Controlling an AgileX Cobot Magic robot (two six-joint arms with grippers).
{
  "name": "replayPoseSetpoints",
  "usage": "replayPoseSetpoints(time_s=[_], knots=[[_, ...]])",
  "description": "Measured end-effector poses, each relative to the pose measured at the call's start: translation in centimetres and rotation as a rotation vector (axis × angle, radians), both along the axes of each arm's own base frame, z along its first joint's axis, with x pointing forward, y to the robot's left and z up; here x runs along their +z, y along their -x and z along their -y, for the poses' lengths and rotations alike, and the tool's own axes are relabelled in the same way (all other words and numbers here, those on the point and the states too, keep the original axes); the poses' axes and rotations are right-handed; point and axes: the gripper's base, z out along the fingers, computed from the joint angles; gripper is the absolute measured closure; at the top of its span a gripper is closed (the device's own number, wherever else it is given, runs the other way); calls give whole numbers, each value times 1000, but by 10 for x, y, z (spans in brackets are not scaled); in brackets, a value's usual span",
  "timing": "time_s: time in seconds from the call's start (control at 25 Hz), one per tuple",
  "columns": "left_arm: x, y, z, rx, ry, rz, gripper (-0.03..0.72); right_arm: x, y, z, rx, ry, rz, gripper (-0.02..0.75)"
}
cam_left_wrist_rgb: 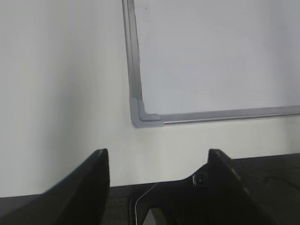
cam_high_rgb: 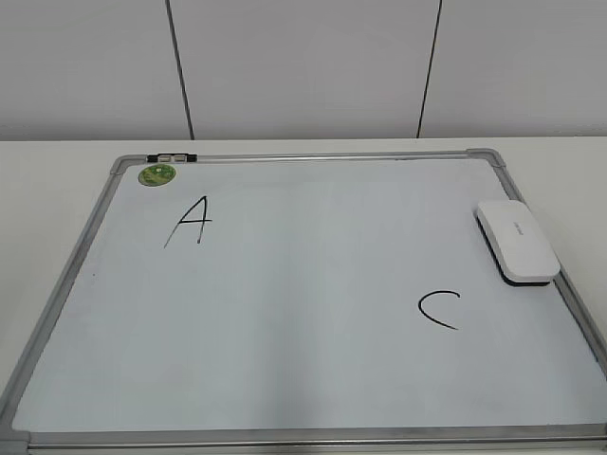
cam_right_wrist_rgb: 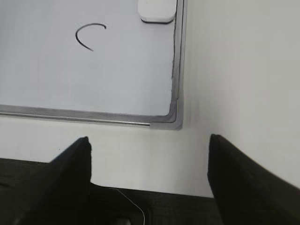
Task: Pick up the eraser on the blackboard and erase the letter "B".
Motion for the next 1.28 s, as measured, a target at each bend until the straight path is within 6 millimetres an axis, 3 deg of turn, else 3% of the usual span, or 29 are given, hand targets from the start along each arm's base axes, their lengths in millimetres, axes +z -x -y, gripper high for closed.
replayPoseSetpoints(time_s=[0.36, 0.64, 0.88, 1.28], knots=[[-36, 6, -6, 17, -70, -81, 218, -55, 2, 4, -27, 45, -112, 146], [-49, -1, -9, 32, -99, -41, 218, -57, 1, 5, -30, 53, -109, 146], [-75, 0, -12, 33, -134, -91, 218, -57, 1, 5, -30, 53, -109, 146], [-77, -1, -12, 34, -132, -81, 219, -57, 1, 5, -30, 53, -111, 146]])
